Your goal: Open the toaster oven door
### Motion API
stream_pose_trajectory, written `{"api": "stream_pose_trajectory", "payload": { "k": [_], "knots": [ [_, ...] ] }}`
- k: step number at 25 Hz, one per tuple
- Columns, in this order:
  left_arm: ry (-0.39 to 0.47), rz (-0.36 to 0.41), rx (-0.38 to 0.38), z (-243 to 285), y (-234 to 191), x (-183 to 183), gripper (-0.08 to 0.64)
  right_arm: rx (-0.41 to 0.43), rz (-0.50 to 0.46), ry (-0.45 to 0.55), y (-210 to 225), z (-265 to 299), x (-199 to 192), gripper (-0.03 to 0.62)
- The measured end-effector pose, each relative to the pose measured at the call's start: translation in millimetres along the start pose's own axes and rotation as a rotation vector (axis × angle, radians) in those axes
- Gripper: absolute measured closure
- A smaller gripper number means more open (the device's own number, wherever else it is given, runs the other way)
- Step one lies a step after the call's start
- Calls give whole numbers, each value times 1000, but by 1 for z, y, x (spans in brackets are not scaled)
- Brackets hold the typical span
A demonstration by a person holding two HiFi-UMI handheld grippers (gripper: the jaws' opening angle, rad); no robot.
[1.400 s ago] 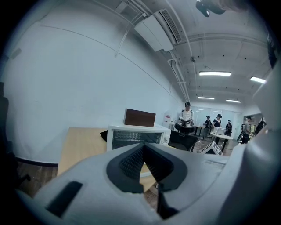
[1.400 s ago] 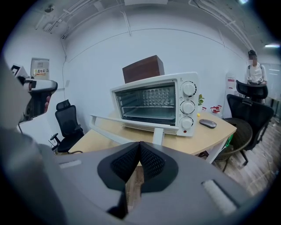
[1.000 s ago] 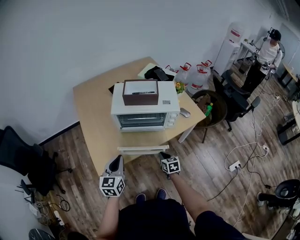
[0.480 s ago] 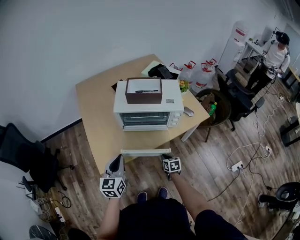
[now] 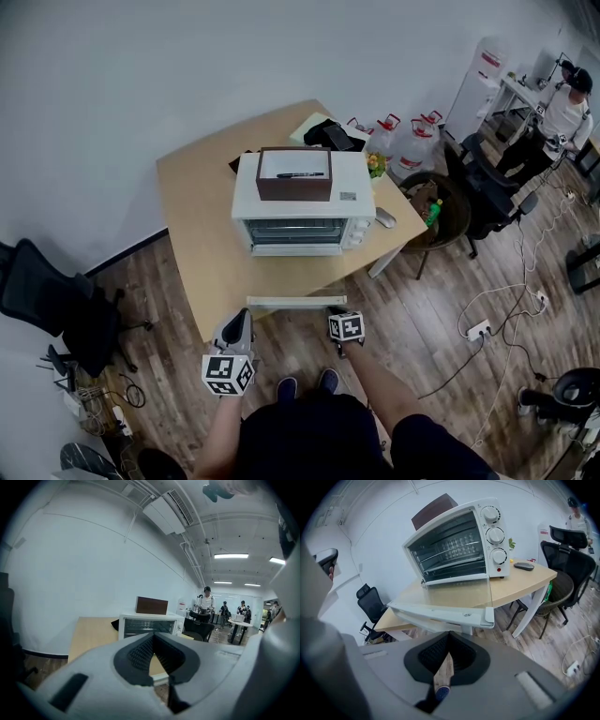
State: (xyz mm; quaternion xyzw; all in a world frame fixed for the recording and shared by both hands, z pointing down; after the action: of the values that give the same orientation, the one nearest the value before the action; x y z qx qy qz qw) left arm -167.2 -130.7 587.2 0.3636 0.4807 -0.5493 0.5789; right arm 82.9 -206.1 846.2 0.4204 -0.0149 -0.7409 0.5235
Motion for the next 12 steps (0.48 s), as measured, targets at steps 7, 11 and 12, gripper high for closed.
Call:
{"api": "stream_pose_trajectory", "payload": {
  "k": [7, 11, 12],
  "knots": [
    [-13, -3, 13, -3, -4, -3, 564, -8, 24, -25, 5, 6, -6, 584],
    [-12, -4, 16, -5, -3, -2, 563, -5, 40, -36, 7, 11, -9, 584],
    [-13, -5, 15, -6, -2, -2, 565, -4, 45, -40, 7, 11, -10, 584]
  ]
}}
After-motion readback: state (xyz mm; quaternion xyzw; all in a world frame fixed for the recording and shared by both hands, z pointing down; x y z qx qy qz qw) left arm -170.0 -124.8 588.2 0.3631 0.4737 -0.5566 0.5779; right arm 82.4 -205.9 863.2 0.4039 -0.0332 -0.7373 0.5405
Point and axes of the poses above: the fingertips, and each gripper's own axes: z forward along the fingers, y to its right, x out of its top, the point moved 5 cm from there along -z, backward along the fingers, and after that the axes turned 11 degrees about x, right-handed, at the moved point
